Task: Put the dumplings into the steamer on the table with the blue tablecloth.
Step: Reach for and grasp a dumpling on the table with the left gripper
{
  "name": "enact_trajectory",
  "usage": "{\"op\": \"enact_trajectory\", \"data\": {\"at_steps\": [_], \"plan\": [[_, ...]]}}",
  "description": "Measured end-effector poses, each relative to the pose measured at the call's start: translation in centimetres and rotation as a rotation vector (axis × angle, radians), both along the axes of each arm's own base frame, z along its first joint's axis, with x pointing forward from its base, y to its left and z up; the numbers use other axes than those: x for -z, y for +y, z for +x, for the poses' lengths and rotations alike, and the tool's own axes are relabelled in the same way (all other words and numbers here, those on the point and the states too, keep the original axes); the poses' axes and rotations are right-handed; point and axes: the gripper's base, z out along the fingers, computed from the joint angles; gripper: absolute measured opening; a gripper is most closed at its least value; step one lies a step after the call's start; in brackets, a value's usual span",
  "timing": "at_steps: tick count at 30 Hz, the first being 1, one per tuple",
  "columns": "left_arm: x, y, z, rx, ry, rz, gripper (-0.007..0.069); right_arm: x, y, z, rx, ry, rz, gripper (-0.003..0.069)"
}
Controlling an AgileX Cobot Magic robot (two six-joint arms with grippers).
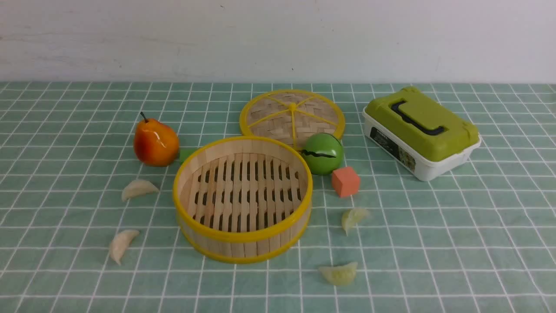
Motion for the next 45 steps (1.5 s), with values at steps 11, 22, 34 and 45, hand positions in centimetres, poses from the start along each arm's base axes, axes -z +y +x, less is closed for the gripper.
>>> {"op": "enact_trajectory", "data": {"at_steps": [11, 22, 34, 45], "plan": [[0.0, 0.0, 0.0, 0.000, 0.000, 0.000, 0.0143, 0.0, 0.0, 0.0, 0.000, 0.000, 0.000, 0.0240], [0.0, 0.0, 0.0, 0.000, 0.000, 0.000, 0.0143, 0.0, 0.0, 0.0, 0.000, 0.000, 0.000, 0.0240], [-1.2, 0.0, 0.3, -0.001, -0.135, -0.007, 0.0154, -0.2, 0.0, 0.1, 0.002, -0.041, -0.004, 0.0240], [-5.8, 0.0, 0.0, -0.004, -0.646, -0.031, 0.0164, -4.9, -0.2, 0.1, 0.023, -0.580, -0.006, 0.0240]]}}
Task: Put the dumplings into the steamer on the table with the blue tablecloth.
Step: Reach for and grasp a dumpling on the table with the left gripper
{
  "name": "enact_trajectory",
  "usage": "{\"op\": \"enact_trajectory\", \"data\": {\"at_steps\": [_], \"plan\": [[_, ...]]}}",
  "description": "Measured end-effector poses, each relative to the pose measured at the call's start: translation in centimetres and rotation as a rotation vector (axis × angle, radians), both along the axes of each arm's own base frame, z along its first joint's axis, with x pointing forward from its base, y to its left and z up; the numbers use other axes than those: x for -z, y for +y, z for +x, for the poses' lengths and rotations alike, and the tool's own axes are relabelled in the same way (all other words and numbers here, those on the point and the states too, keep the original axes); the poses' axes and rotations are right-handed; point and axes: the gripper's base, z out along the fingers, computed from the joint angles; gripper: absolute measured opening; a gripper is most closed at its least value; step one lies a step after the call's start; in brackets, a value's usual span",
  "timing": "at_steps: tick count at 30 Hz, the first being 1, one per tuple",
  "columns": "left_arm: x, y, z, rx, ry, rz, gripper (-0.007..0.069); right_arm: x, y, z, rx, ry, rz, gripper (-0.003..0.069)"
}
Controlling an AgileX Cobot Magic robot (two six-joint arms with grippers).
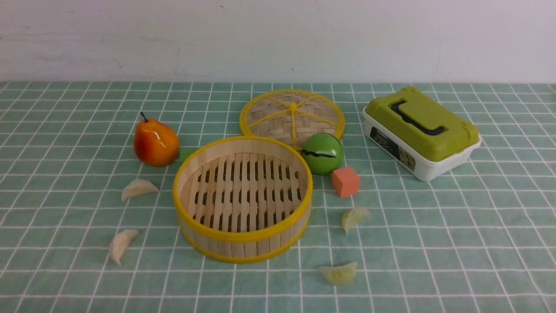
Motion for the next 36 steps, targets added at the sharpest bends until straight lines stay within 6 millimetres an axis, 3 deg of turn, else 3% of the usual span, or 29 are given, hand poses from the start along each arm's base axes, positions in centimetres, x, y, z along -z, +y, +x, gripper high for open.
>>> {"op": "enact_trajectory", "data": {"at_steps": [6, 12, 15, 17, 18, 20, 22, 23, 24, 26, 30, 33, 36], "plan": [[-2.0, 0.1, -0.9, 0.041, -0.234, -0.100, 0.0165, -2.0, -0.1, -0.8, -0.002, -0.236, 0.027, 0.0240], [-3.4, -0.1, -1.4, 0.228, -0.267, -0.428, 0.0146, -3.0, -0.1, -1.5, -0.051, -0.367, 0.140, 0.0239], [-7.4, -0.3, -2.4, 0.240, -0.237, -0.389, 0.0074, -4.6, -0.1, -1.8, -0.065, -0.373, 0.162, 0.0197], [-10.2, -0.2, -2.8, 0.191, -0.179, -0.327, 0.0005, -6.3, -0.1, -2.2, -0.067, -0.365, 0.161, 0.0132], [-12.0, -0.1, -2.7, 0.155, -0.137, -0.305, -0.0014, -7.5, -0.1, -2.3, -0.064, -0.346, 0.152, 0.0066], [-14.2, 0.1, -1.7, 0.099, -0.056, -0.269, -0.0015, -9.4, 0.0, -2.4, -0.053, -0.293, 0.128, 0.0000], [-14.8, 0.2, 0.1, 0.057, 0.050, -0.261, -0.0015, -10.5, 0.0, -1.9, -0.037, -0.222, 0.093, -0.0015], [-14.9, 0.2, 0.9, 0.047, 0.087, -0.266, -0.0015, -10.7, 0.0, -1.6, -0.029, -0.192, 0.075, -0.0015], [-14.7, 0.3, 3.2, 0.026, 0.211, -0.312, -0.0015, -11.1, 0.0, -0.4, -0.012, -0.077, 0.024, -0.0012], [-13.6, 0.3, 5.8, -0.005, 0.392, -0.387, -0.0015, -10.7, 0.1, 1.5, -0.003, 0.098, -0.023, -0.0008], [-9.6, -0.5, 10.0, -0.039, 0.870, -0.401, -0.0015, -8.2, 0.3, 4.8, -0.036, 0.536, -0.018, -0.0004], [-7.7, -1.7, 11.4, 0.058, 1.110, -0.305, -0.0015, -6.8, 0.9, 6.1, -0.098, 0.778, -0.014, -0.0004], [-6.8, -3.1, 13.0, 0.202, 1.235, -0.289, -0.0015, -5.5, 1.6, 7.1, -0.194, 0.930, -0.044, -0.0004]]}}
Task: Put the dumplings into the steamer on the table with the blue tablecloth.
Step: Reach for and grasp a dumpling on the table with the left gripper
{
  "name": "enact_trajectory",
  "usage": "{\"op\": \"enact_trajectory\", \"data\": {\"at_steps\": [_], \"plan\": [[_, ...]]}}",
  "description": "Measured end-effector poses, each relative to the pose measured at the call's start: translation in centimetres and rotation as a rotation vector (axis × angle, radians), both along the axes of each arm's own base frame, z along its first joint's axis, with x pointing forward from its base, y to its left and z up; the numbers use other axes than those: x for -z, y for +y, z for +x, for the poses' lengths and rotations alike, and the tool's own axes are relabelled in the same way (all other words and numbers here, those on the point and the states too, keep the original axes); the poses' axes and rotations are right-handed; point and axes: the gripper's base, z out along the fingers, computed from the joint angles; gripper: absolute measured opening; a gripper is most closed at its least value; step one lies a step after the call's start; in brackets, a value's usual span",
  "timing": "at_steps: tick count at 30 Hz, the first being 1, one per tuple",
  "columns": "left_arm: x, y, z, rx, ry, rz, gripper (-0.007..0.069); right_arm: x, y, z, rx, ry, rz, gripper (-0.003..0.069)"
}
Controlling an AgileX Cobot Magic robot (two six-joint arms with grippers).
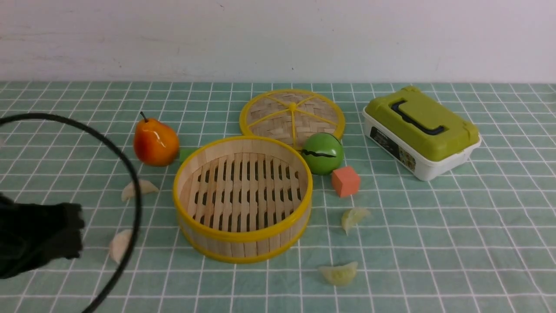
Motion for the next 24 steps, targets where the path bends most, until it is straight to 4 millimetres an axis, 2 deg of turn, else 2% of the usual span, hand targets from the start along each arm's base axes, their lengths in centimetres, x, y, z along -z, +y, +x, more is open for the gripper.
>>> {"op": "enact_trajectory", "data": {"at_steps": [3, 7, 8, 9, 10, 12, 15, 16, 18, 21, 24], "plan": [[-0.3, -1.1, 3.3, 0.093, 0.042, -0.069, -0.0015, 0.8, 1.4, 0.8, -0.158, 0.051, 0.005, -0.0004], [-0.4, -1.6, 8.8, 0.163, 0.097, -0.038, -0.0003, 0.9, 2.8, 1.2, -0.329, 0.017, -0.036, -0.0004], [-0.4, -1.6, 9.5, 0.168, 0.104, -0.033, 0.0001, 0.9, 3.0, 1.2, -0.344, 0.013, -0.043, -0.0004], [0.0, -1.6, 11.9, 0.188, 0.139, -0.013, 0.0032, 0.9, 3.4, 1.3, -0.396, 0.001, -0.064, -0.0004], [0.1, -1.6, 12.2, 0.188, 0.140, -0.011, 0.0038, 0.9, 3.5, 1.3, -0.403, -0.002, -0.069, -0.0004], [0.9, -1.7, 15.7, 0.231, 0.207, 0.025, 0.0132, 1.0, 3.9, 1.2, -0.444, -0.009, -0.087, -0.0004], [2.6, -1.5, 18.8, 0.266, 0.273, 0.080, 0.0245, 1.0, 3.9, 1.2, -0.456, -0.013, -0.099, -0.0004], [2.4, -1.6, 18.9, 0.267, 0.267, 0.080, 0.0252, 1.0, 3.9, 1.2, -0.456, -0.015, -0.099, -0.0004], [3.9, -0.9, 21.3, 0.287, 0.289, 0.190, 0.0336, 1.4, 3.8, 1.2, -0.441, -0.022, -0.103, -0.0003], [5.4, -0.2, 22.7, 0.319, 0.292, 0.298, 0.0366, 2.2, 3.8, 1.1, -0.427, -0.014, -0.097, -0.0002], [8.2, 0.2, 24.4, 0.400, 0.257, 0.408, 0.0381, 2.4, 3.8, 1.2, -0.403, -0.025, -0.074, -0.0001]]}}
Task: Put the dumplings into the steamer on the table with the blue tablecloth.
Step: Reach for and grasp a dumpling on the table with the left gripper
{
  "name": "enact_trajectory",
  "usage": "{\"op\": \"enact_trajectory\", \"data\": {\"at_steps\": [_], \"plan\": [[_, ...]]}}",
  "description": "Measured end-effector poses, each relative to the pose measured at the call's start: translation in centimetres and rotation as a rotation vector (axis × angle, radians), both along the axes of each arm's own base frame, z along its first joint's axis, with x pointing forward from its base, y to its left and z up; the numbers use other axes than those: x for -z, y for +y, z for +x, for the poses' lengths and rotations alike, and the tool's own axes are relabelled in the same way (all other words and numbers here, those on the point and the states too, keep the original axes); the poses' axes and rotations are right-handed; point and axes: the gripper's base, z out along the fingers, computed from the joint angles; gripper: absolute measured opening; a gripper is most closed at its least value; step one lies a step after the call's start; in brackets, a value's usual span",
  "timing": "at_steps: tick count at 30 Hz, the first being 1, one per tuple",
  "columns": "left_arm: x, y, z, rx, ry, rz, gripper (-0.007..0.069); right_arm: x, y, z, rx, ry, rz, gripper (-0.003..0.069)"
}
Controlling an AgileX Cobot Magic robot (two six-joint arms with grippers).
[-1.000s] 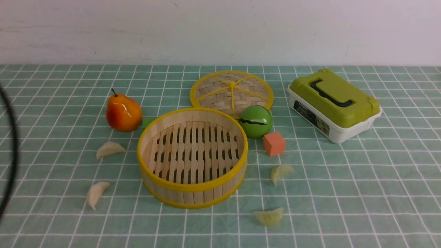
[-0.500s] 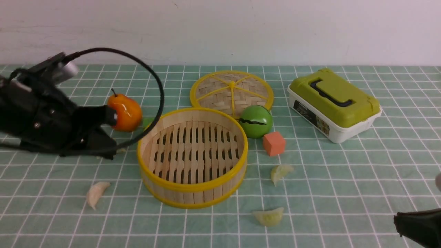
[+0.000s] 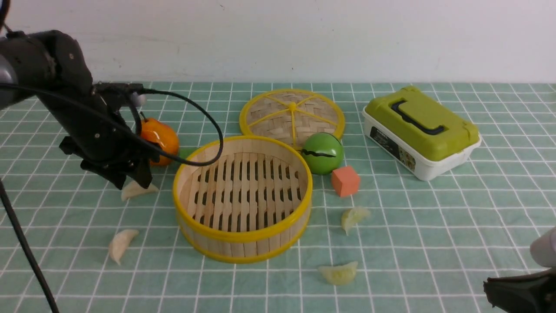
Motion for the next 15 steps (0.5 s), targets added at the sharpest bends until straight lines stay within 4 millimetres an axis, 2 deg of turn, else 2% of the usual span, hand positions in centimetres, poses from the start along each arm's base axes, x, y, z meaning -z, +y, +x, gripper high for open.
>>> {"op": "enact_trajectory", "data": {"at_steps": [4, 9, 15], "plan": [[2.5, 0.1, 1.2, 0.126, -0.040, 0.063, 0.0382, -0.2, -0.1, 0.3, 0.022, -0.031, 0.012, -0.0001], [3.2, 0.4, 2.4, 0.226, -0.132, 0.125, 0.0382, -0.3, -0.1, 0.3, 0.027, -0.036, 0.015, -0.0001], [3.3, 0.4, 2.7, 0.230, -0.164, 0.132, 0.0382, -0.2, -0.1, 0.4, 0.028, -0.032, 0.014, 0.0002]]}}
